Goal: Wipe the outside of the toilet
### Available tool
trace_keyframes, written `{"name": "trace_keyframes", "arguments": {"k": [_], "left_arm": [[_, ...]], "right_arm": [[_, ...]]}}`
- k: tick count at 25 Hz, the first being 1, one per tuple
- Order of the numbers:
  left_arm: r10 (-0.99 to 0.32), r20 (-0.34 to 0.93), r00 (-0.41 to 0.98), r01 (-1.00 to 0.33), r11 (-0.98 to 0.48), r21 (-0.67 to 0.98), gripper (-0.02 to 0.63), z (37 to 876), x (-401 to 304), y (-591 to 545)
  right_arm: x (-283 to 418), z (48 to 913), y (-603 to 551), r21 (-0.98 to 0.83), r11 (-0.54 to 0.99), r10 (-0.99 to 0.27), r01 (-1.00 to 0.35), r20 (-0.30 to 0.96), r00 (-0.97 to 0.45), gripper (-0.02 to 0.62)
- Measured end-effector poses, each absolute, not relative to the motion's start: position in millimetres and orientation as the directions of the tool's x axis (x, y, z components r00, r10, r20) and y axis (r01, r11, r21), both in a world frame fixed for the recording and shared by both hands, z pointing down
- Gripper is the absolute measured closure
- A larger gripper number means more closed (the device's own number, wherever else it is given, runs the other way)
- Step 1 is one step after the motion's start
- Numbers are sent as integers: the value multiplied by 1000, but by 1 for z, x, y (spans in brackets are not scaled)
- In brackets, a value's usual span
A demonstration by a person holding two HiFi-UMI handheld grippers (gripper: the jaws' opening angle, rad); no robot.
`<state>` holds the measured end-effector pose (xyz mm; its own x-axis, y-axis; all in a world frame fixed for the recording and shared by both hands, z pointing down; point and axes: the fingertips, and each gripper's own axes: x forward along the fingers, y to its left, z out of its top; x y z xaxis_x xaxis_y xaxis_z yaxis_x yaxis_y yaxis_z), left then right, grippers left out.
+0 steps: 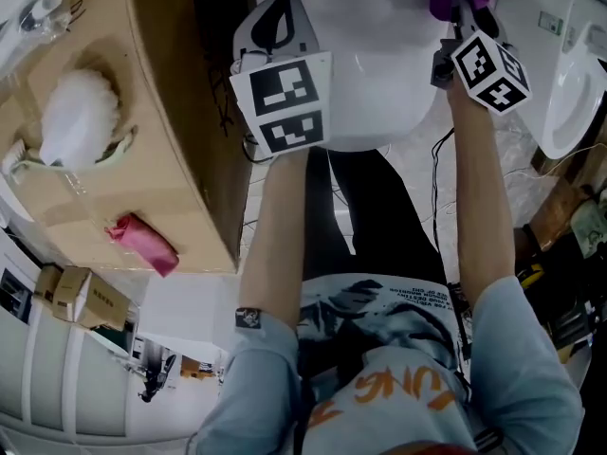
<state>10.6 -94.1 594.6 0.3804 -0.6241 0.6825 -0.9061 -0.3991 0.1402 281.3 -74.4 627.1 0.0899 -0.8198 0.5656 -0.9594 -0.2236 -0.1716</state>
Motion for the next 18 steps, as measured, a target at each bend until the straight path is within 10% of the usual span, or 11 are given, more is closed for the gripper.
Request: {"name": "trace_keyframes", "arguments": {"k": [11, 18], "left_arm": [[-596, 726, 343, -935, -290, 204, 581, 619, -51, -89], [-562, 758, 331, -943, -229, 242, 581, 643, -72, -85]], "right_arm": [[32, 617, -128, 51, 614, -666, -788, 568, -483, 500], [-51, 635, -157, 228, 831, -528, -507, 608, -593, 500]]}}
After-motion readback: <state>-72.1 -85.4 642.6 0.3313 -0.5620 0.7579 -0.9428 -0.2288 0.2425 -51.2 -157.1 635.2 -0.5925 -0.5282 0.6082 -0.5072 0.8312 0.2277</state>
